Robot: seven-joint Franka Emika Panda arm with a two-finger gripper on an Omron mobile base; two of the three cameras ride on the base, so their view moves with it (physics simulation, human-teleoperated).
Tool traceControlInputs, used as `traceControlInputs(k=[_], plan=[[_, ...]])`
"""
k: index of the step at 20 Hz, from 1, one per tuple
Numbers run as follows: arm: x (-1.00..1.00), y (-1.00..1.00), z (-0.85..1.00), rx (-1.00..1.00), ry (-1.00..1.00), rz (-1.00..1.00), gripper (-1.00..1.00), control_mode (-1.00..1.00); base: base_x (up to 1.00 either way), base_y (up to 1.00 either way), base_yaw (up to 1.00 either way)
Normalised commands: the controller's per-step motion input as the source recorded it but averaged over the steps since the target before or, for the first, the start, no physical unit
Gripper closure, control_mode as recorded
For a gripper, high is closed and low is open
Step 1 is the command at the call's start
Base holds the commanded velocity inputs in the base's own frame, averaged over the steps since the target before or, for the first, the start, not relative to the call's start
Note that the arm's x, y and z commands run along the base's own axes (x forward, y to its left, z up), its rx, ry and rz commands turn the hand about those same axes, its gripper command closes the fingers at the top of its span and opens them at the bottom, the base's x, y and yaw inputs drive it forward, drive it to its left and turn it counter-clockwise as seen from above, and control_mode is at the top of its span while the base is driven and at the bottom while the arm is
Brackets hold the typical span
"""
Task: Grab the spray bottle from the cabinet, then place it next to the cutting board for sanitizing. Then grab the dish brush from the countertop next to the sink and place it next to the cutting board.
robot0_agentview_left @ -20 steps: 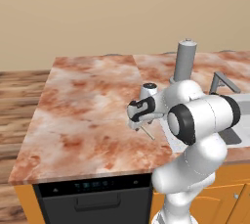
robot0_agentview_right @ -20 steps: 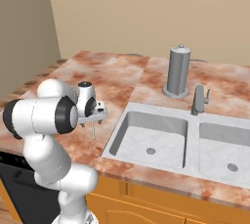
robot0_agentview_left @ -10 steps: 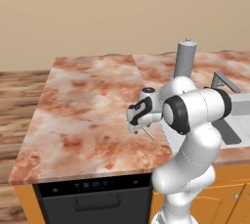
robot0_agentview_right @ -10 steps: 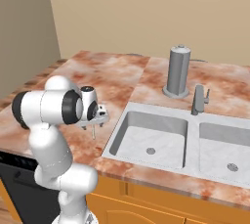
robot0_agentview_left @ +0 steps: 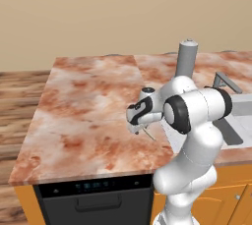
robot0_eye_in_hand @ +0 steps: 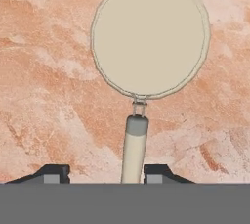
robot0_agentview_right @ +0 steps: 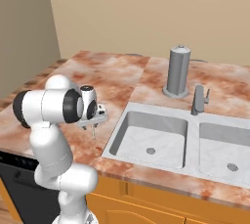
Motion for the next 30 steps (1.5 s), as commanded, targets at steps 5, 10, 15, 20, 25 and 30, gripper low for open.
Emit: traceControlInputs(k=[5,10,15,20,25,30], plan=[[-0.48,0.53,-0.01,0.00,-0.10,0.00,1.00,-1.00,0.00,0.00,0.00],[-0.43,0.39,0.43,-0.03,-0.09,0.00,1.00,-1.00,0.00,0.00,0.00],[-0.44,0.01,0.94,0.00,-0.24,0.01,1.00,-1.00,0.00,0.00,0.00],[-0.79,-0.29,1.00,0.05,-0.50,0.02,1.00,-1.00,0.00,0.00,0.00],[-0.99,-0.55,1.00,0.21,-0.52,0.00,1.00,-1.00,0.00,0.00,0.00],[-0.88,-0.38,1.00,0.25,-0.50,0.00,1.00,-1.00,0.00,0.00,0.00]])
